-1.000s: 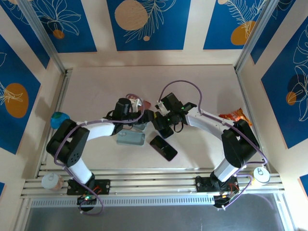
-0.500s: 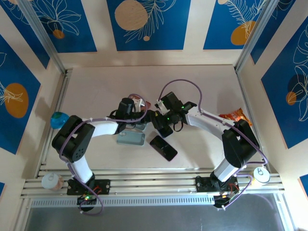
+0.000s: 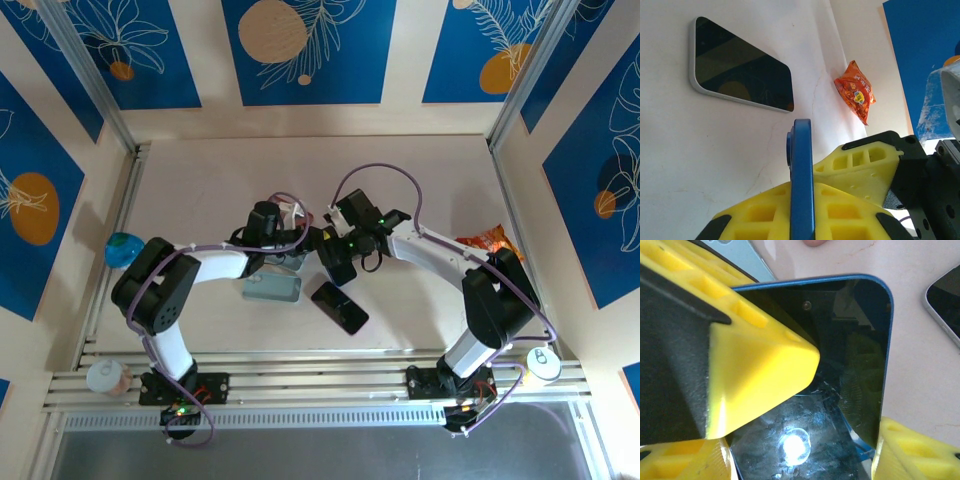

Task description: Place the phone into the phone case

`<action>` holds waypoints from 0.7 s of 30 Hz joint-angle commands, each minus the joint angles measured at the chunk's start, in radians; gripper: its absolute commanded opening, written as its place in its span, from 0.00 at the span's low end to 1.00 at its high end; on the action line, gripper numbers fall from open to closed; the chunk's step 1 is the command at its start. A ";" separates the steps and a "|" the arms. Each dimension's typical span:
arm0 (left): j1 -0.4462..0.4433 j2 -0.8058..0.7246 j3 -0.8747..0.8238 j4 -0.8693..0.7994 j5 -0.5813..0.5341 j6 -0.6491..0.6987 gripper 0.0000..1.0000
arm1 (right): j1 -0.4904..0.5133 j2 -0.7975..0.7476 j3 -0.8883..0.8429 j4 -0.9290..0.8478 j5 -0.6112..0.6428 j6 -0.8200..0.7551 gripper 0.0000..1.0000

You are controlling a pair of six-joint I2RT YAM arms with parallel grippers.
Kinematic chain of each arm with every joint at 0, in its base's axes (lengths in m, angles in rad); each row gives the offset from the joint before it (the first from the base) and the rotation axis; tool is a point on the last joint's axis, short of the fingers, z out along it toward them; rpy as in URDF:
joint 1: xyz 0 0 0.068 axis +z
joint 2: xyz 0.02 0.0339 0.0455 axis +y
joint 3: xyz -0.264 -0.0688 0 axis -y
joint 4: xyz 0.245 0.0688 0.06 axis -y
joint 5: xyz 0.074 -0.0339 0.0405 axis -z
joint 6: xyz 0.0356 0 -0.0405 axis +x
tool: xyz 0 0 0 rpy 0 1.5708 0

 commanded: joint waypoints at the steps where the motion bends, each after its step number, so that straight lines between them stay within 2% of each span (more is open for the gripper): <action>1: -0.007 0.013 0.014 0.028 0.003 -0.004 0.00 | -0.010 -0.036 0.018 0.031 -0.051 0.022 0.57; 4: -0.008 0.007 0.011 0.055 -0.006 -0.023 0.00 | -0.026 -0.057 -0.007 0.038 -0.087 0.036 0.75; 6: -0.008 -0.003 0.006 0.068 -0.030 -0.032 0.00 | -0.045 -0.090 -0.046 0.057 -0.125 0.053 0.82; 9: -0.008 -0.029 0.012 0.069 -0.103 -0.027 0.00 | -0.099 -0.167 -0.144 0.141 -0.195 0.115 0.83; 16: -0.010 -0.093 -0.029 0.205 -0.361 -0.114 0.00 | -0.323 -0.319 -0.428 0.518 -0.461 0.390 0.84; 21: -0.039 -0.139 -0.054 0.268 -0.523 -0.175 0.00 | -0.384 -0.357 -0.541 0.722 -0.525 0.518 0.84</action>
